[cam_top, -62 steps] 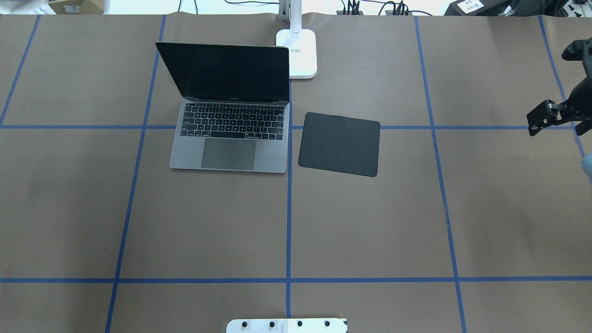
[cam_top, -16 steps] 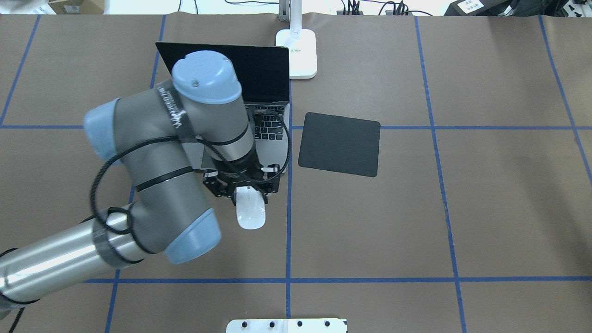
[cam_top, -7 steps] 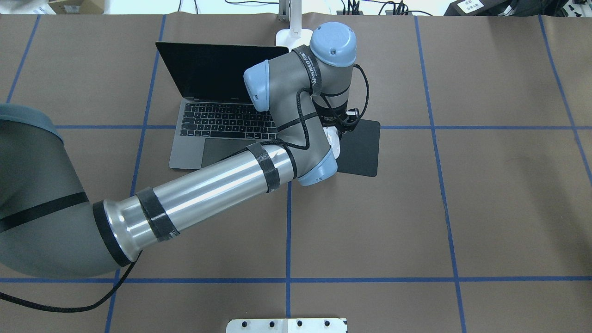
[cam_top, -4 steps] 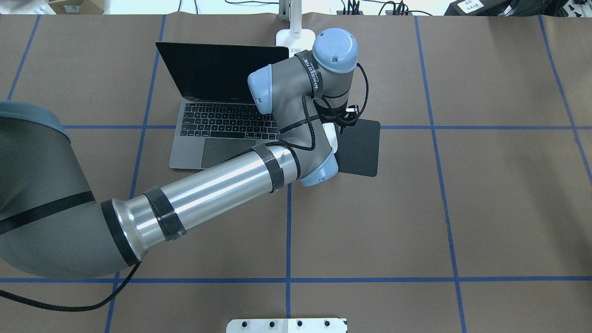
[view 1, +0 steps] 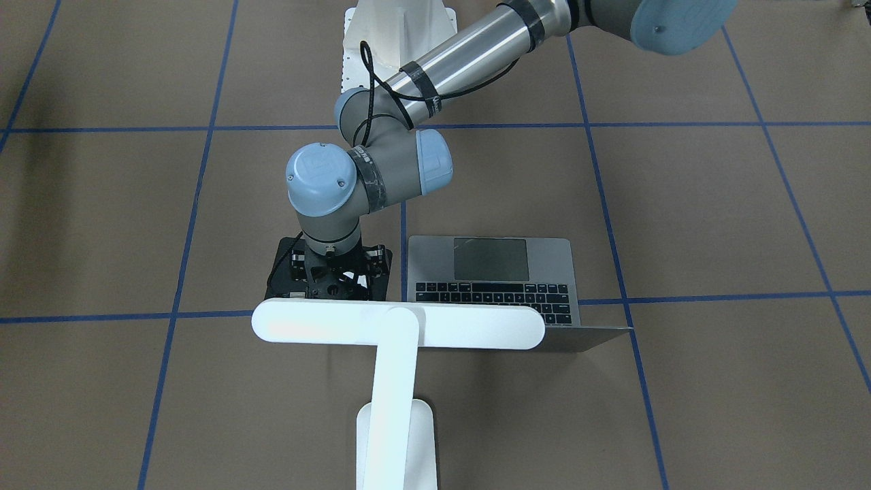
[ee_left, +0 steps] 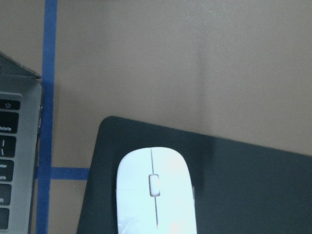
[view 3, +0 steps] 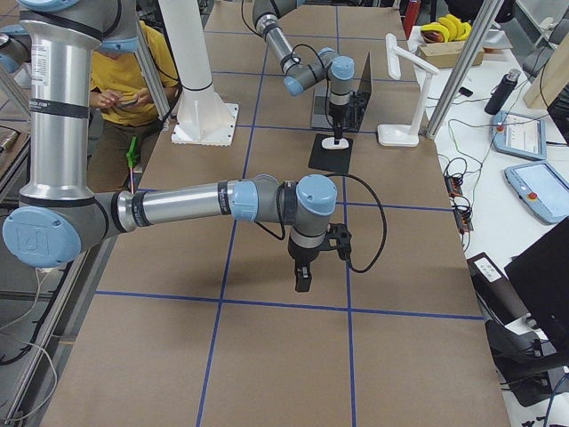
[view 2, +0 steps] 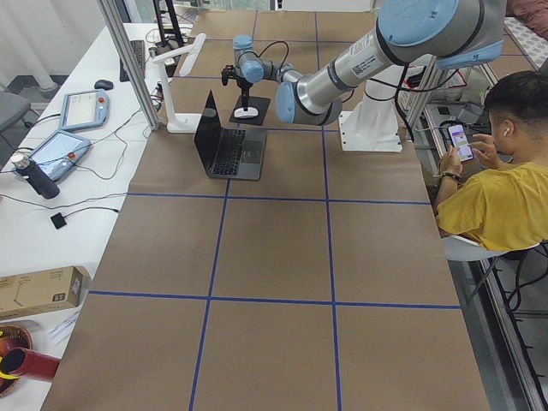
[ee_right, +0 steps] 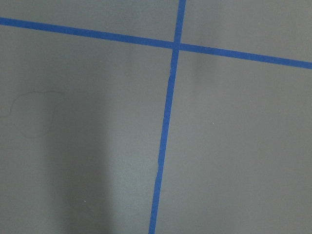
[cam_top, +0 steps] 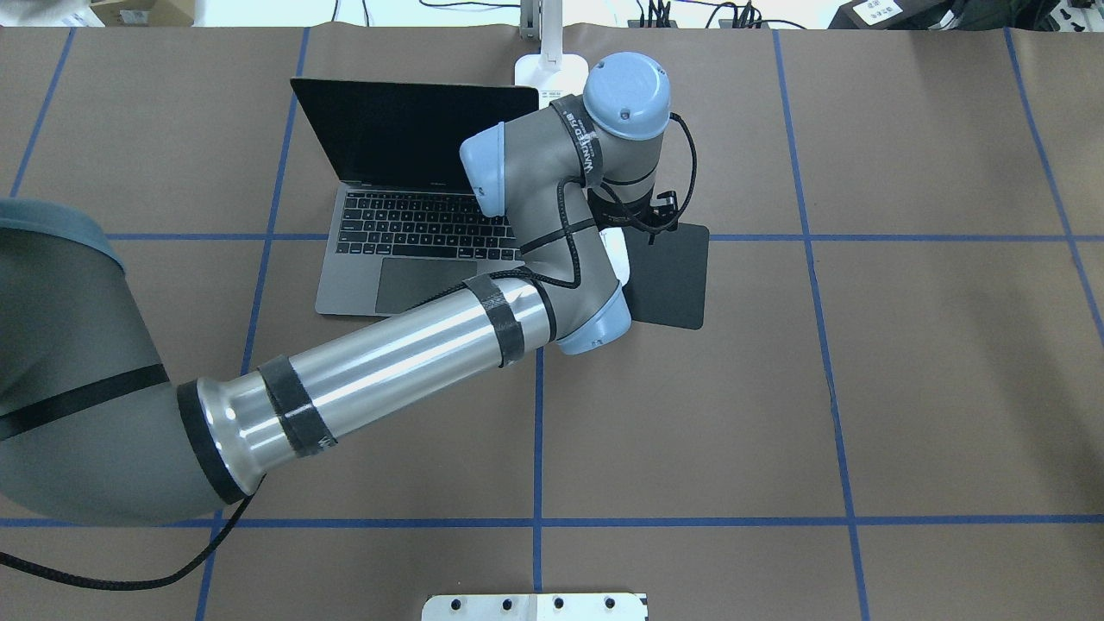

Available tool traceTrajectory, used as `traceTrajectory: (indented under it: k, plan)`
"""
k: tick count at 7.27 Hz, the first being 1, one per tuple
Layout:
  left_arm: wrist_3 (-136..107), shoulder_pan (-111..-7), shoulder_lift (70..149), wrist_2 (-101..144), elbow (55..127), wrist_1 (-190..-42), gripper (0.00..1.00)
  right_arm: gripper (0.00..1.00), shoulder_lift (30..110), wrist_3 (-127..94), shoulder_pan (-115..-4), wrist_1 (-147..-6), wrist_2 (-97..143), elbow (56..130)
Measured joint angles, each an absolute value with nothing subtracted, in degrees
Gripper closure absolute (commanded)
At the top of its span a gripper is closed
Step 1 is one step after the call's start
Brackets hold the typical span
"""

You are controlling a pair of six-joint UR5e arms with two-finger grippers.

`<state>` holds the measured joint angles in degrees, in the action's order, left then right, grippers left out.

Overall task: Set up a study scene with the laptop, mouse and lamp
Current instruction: 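Lower the white mouse onto the mouse pad with the left gripper, then release the mouse and withdraw the left gripper away from it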

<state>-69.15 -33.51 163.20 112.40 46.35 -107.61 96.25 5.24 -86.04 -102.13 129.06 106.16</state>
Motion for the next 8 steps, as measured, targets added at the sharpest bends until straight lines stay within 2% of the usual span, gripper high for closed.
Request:
traceTrajectory:
  k: [1, 3, 5, 6, 8]
  plan:
    - [-68.25, -33.83, 159.84, 113.76, 52.69, -105.03, 0.0, 0.0, 96.45, 5.25, -86.04, -102.11, 128.89, 106.13]
    - [-62.12, -35.64, 149.27, 115.47, 70.8, -95.34, 0.0, 0.0, 96.97, 5.09, -86.24, -101.96, 128.61, 106.09]
    - [-52.59, -39.65, 133.59, 115.85, 90.25, -90.13, 0.0, 0.0, 97.13, 4.92, -86.46, -100.12, 128.4, 105.97]
    - [-47.19, -42.37, 126.12, 116.53, 97.4, -89.38, 0.0, 0.0, 97.23, 4.74, -86.65, -98.93, 128.35, 105.91]
    - [-34.22, -49.69, 112.33, 119.84, 107.09, -88.85, 0.0, 0.0, 97.28, 4.37, -87.03, -96.73, 128.48, 105.72]
